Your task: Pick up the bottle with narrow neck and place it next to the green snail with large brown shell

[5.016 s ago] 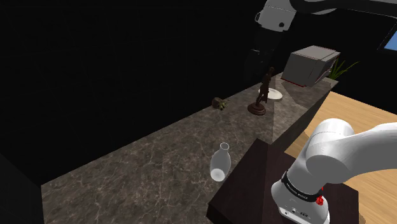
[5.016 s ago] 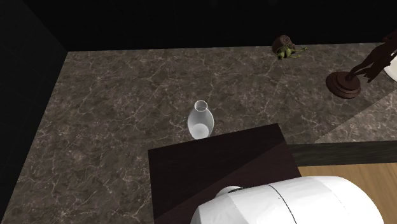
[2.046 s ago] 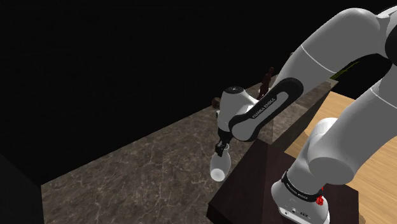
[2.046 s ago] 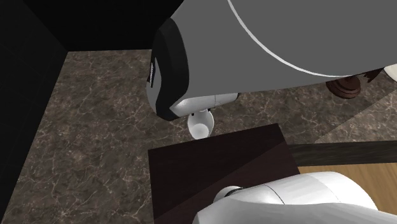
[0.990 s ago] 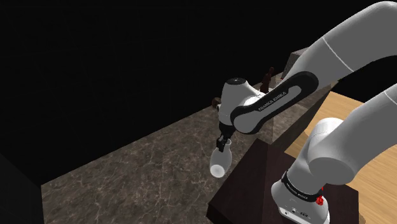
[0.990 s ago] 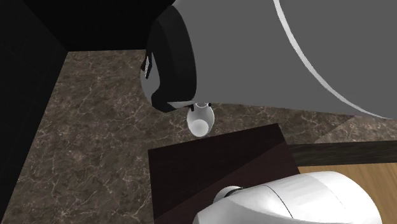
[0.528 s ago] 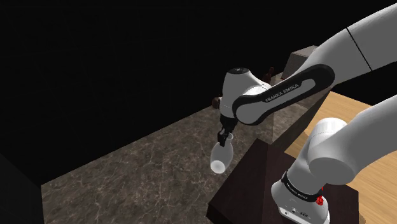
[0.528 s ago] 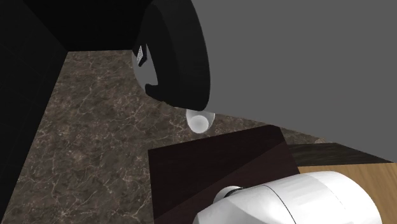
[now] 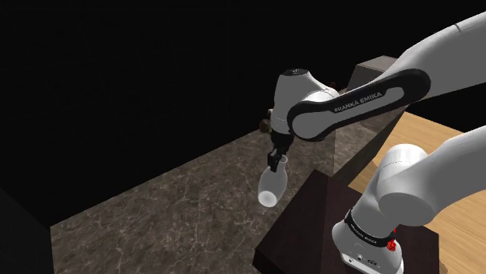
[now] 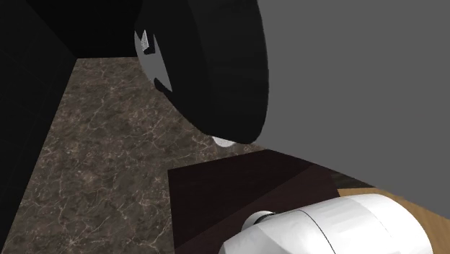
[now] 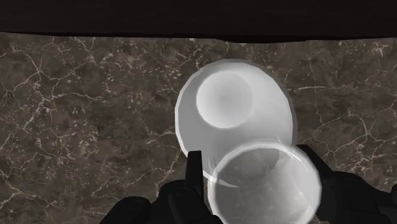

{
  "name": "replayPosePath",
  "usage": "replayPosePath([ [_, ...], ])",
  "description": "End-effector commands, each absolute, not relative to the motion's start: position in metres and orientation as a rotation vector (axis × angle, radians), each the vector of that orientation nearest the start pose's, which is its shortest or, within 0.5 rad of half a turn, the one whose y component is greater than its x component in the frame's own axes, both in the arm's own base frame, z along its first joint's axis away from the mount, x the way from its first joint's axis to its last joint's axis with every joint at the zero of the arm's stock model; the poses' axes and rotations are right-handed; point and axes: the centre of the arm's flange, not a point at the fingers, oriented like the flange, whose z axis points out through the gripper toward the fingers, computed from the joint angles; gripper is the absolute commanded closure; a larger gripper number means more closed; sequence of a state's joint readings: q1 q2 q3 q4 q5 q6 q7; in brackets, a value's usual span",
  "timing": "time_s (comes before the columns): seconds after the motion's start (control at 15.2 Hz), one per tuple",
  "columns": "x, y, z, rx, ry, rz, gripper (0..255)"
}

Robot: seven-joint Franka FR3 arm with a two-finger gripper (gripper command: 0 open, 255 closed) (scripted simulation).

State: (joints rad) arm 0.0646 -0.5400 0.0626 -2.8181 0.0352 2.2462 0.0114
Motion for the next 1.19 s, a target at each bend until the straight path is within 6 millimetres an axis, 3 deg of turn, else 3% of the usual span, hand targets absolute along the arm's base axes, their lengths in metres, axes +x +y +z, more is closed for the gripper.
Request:
replayPosePath([
  [0.0, 0.336, 0.040, 0.362, -3.146, -0.132, 0.051, 255],
  [1.12, 0.336, 0.040, 0.451, -3.146, -0.132, 0.051, 255],
])
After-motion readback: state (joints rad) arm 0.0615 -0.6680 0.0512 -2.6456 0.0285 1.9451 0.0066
